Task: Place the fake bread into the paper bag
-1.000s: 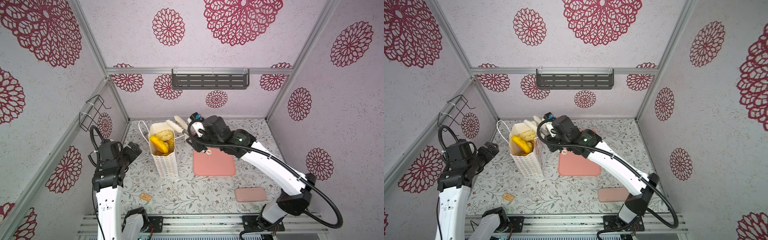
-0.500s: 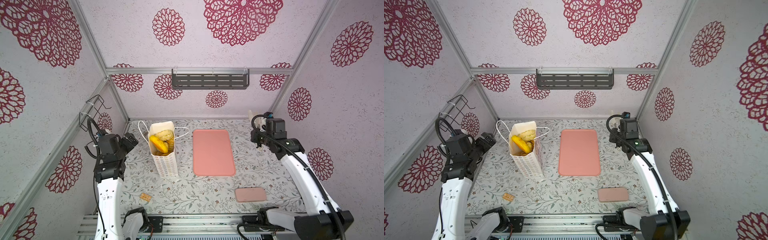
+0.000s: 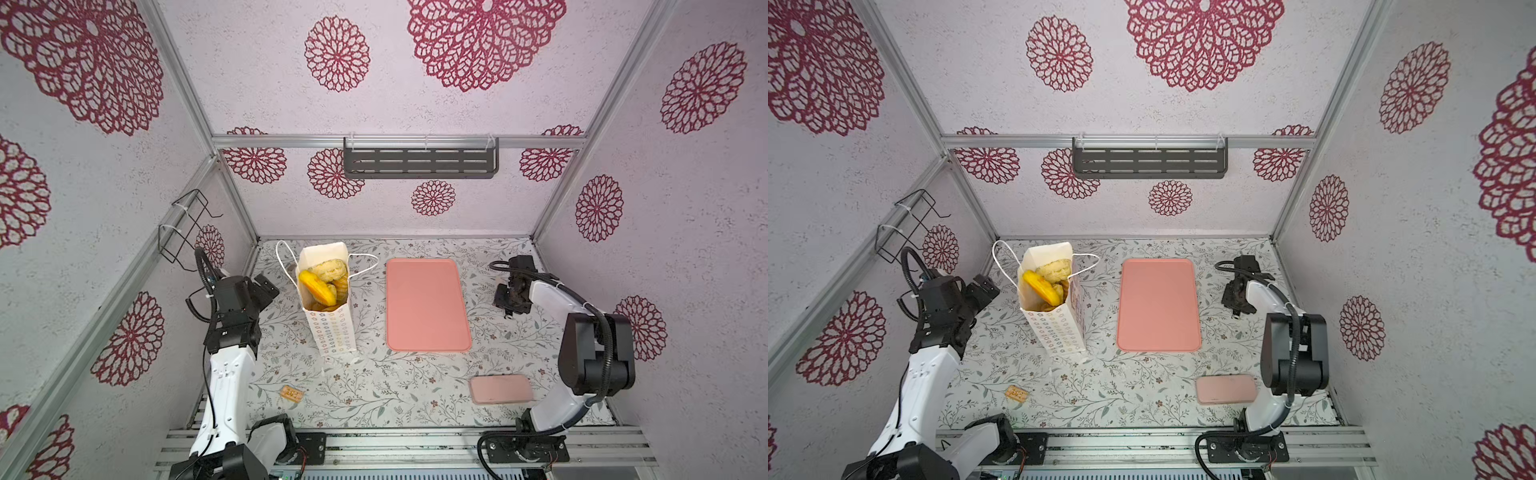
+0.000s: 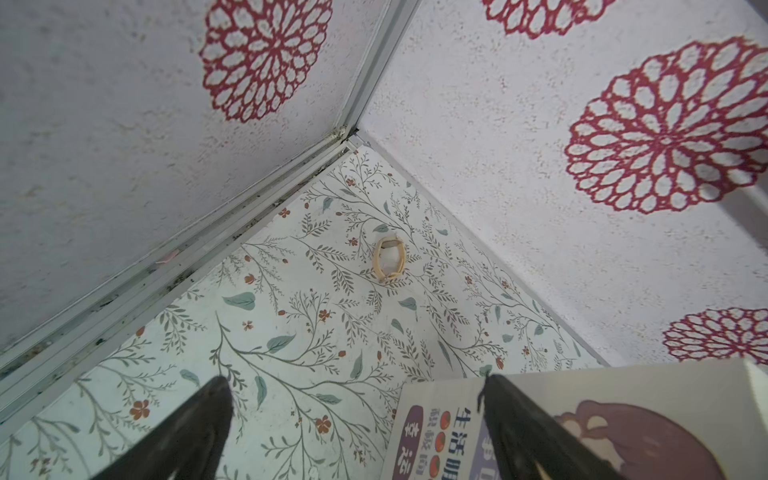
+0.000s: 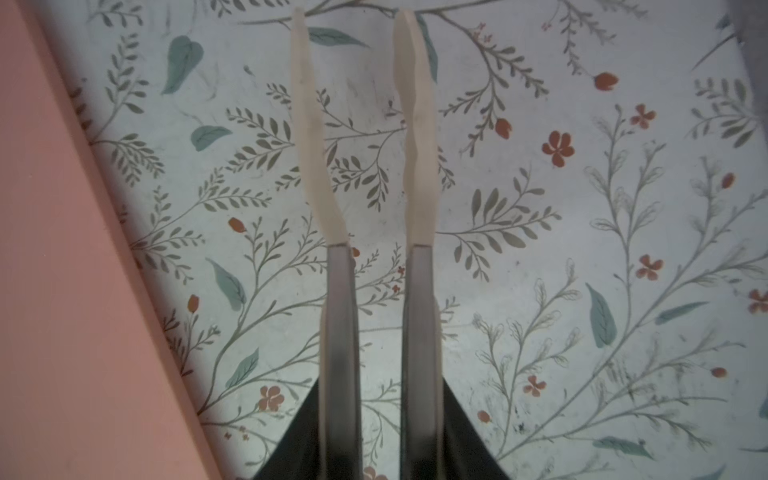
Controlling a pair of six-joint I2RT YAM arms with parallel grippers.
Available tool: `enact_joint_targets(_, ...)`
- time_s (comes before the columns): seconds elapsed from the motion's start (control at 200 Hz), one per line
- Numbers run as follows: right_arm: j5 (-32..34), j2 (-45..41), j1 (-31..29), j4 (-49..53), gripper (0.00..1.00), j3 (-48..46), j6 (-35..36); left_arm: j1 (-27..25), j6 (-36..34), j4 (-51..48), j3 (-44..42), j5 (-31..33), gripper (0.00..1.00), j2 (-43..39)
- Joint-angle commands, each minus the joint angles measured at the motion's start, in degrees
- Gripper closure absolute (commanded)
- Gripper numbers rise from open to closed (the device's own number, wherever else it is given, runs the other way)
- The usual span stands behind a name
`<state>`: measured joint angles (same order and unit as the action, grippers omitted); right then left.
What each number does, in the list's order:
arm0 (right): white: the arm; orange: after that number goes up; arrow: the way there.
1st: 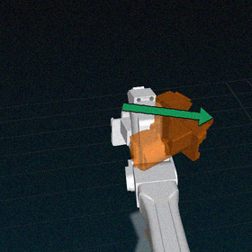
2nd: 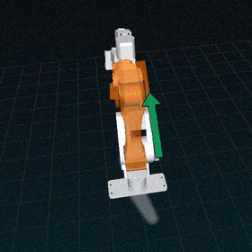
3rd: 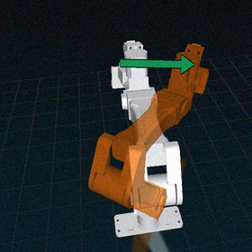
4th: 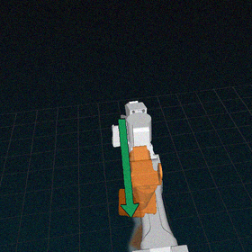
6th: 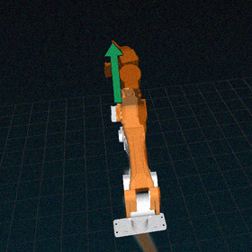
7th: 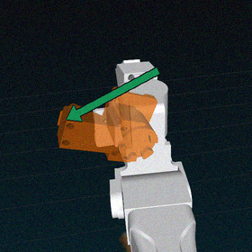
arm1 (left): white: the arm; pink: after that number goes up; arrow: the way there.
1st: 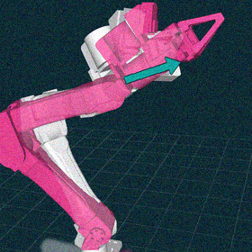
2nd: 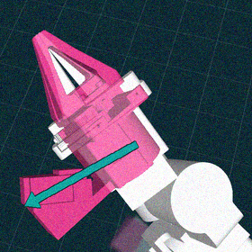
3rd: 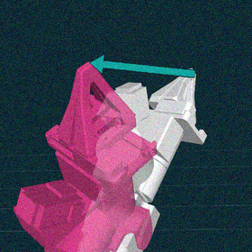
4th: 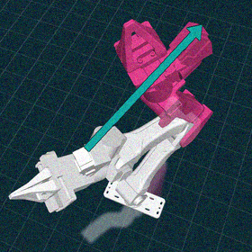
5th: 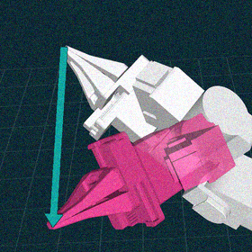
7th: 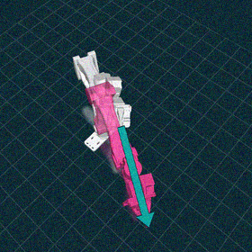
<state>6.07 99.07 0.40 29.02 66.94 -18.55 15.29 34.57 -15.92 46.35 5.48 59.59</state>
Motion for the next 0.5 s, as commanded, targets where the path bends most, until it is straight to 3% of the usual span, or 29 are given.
enact_joint_targets(0.0, 1.48, 1.35, 2.1, -2.81, 0.58, 0.53, -0.15, 0.45, -0.27, 4.28, -1.62, 2.08, 0.03, -0.55)
enact_joint_targets(0.1, -1.41, 3.1, 4.63, -3.75, 0.5, -0.84, -0.55, 0.46, -0.69, 5.17, -2.81, 2.72, 0.03, -0.92)
enact_joint_targets(0.275, -4.75, 1.56, 7.49, -6.06, 0.24, -4.06, -1.27, 0.46, -2.06, 6.89, -3.87, 3.31, 0.03, -1.39)
enact_joint_targets(0.29, -4.7, 1.28, 7.5, -6.1, 0.17, -4.22, -1.24, 0.42, -2.17, 7.17, -3.96, 3.31, 0.03, -1.41)
enact_joint_targets(0.3, -4.67, 1.12, 7.51, -6.15, 0.05, -4.37, -1.3, 0.44, -2.39, 7.3, -4.02, 3.36, 0.03, -1.45)
enact_joint_targets(0.31, -4.62, 0.91, 7.57, -6.12, 0.02, -4.47, -1.36, 0.44, -2.48, 7.42, -4.1, 3.48, 0.03, -1.49)
enact_joint_targets(0.495, -3.57, -4.0, 7.65, -6.72, 0.01, -5.48, -1.69, 0.3, -5.38, 10.08, -6.1, 6.48, 0.03, -2.49)
